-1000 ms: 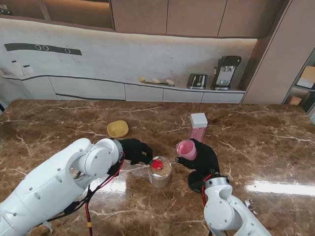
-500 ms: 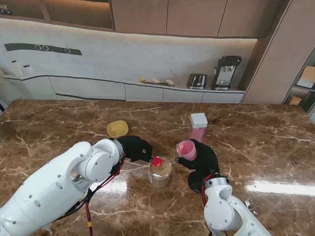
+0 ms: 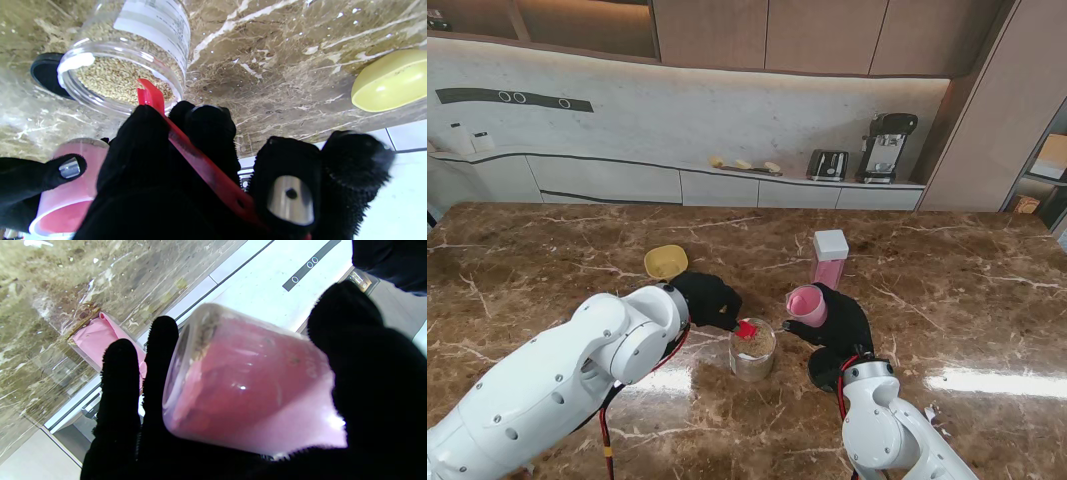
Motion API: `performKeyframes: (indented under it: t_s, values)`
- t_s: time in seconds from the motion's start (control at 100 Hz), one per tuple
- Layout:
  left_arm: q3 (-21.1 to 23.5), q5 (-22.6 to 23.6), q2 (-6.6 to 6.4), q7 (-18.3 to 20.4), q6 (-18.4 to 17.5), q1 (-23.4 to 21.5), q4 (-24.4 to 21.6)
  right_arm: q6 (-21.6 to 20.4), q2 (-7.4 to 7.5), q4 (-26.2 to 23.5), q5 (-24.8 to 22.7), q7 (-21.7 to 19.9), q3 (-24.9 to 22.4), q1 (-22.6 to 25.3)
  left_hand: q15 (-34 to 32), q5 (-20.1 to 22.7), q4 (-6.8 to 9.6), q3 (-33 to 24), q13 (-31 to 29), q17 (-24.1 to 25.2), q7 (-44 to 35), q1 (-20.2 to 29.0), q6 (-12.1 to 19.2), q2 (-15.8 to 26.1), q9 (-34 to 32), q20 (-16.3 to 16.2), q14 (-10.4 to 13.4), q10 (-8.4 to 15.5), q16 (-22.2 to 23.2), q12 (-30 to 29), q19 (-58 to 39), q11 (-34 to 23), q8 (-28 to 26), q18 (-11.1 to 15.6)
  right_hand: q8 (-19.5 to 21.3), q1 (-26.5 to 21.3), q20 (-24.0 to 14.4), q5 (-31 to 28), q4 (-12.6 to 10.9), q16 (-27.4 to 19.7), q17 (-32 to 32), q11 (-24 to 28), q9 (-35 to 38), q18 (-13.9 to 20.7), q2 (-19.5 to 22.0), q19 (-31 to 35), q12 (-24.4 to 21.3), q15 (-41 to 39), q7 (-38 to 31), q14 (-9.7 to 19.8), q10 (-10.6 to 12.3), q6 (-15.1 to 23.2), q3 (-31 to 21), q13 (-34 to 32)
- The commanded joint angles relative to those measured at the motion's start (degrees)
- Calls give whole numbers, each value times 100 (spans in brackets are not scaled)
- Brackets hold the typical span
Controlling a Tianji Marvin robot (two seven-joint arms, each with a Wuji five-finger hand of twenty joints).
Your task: Measure grain into the airtight container
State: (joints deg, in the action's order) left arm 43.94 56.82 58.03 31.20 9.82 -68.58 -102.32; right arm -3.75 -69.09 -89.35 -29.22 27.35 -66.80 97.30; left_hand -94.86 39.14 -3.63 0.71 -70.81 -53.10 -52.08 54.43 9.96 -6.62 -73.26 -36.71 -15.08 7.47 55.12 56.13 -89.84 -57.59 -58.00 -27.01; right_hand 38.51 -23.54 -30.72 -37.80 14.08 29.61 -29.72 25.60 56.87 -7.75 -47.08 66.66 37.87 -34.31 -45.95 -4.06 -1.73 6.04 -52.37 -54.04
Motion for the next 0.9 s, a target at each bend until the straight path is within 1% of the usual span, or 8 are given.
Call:
performKeyframes:
  t_s: [0.0, 0.09, 0.23, 0.35, 0.44, 0.57, 0.78, 0.89]
  values:
    - [-53, 28, 12, 58, -28, 49, -30, -2, -13, 27, 36, -74, -7, 50, -613, 135, 223, -297, -172, -194, -72, 125, -55, -53, -457, 65, 68, 51, -19, -48, -441, -279, -104, -81, 30, -501, 113, -281, 35, 13, 61, 161, 149, 100, 953, -119, -40, 12, -456, 212, 385, 685, -995, -15]
    - [-134, 249, 16, 84, -49, 96, -30, -12, -13, 26, 38, -73, -20, 55, -608, 156, 222, -332, -174, -217, -59, 97, -54, -64, -459, 91, 105, 79, -30, -65, -440, -287, -96, -25, 31, -502, 112, -283, 35, 14, 61, 160, 148, 100, 947, -120, -40, 12, -457, 207, 383, 682, -998, -16]
    - [-259, 366, 26, 112, 74, 172, -23, -23, -14, 29, 46, -74, -26, 56, -615, 182, 225, -382, -174, -242, -54, 93, -103, -96, -461, 117, 121, 69, -40, -89, -444, -294, -84, -20, 30, -499, 111, -276, 35, 14, 61, 159, 144, 100, 942, -120, -42, 14, -452, 204, 384, 685, -1002, -12]
    - [-354, 563, 35, 147, 125, 221, -29, -24, -17, 31, 72, -81, -25, 58, -618, 209, 225, -418, -175, -260, -51, 84, -133, -108, -463, 135, 124, 69, -48, -109, -450, -298, -66, -8, 33, -499, 110, -277, 35, 14, 61, 158, 144, 101, 936, -121, -44, 14, -454, 211, 374, 680, -1005, -15]
    - [-439, 693, 45, 127, 137, 258, 1, -25, -17, 26, 91, -93, -22, 61, -618, 220, 226, -484, -177, -307, -56, 43, -143, -131, -463, 185, 179, 100, -70, -148, -449, -313, -39, 60, 32, -498, 110, -278, 35, 15, 62, 159, 145, 103, 935, -122, -45, 13, -453, 212, 378, 685, -1010, -14]
    - [-570, 786, 60, 68, 220, 327, 70, -35, -18, 29, 102, -100, -21, 60, -624, 228, 222, -524, -177, -324, -66, 39, -165, -150, -467, 206, 172, 96, -79, -170, -454, -322, -26, 56, 34, -494, 110, -284, 37, 15, 62, 161, 147, 104, 929, -123, -44, 14, -456, 215, 387, 686, -1012, -15]
    - [-790, 938, 63, 132, 223, 472, 116, -40, -23, 24, 131, -96, -34, 72, -630, 231, 219, -573, -177, -331, -78, 21, -180, -171, -465, 232, 188, 111, -92, -194, -464, -340, -5, 65, 36, -492, 109, -280, 38, 15, 61, 160, 141, 108, 926, -126, -43, 15, -455, 218, 383, 682, -1019, -16]
    - [-885, 1042, 67, 150, 168, 543, 133, -49, -23, 24, 141, -99, -39, 78, -631, 244, 214, -614, -177, -328, -83, -11, -160, -196, -462, 255, 201, 126, -103, -215, -471, -351, 14, 91, 36, -494, 109, -278, 37, 15, 61, 161, 143, 113, 917, -127, -42, 15, -453, 216, 384, 689, -1023, -17]
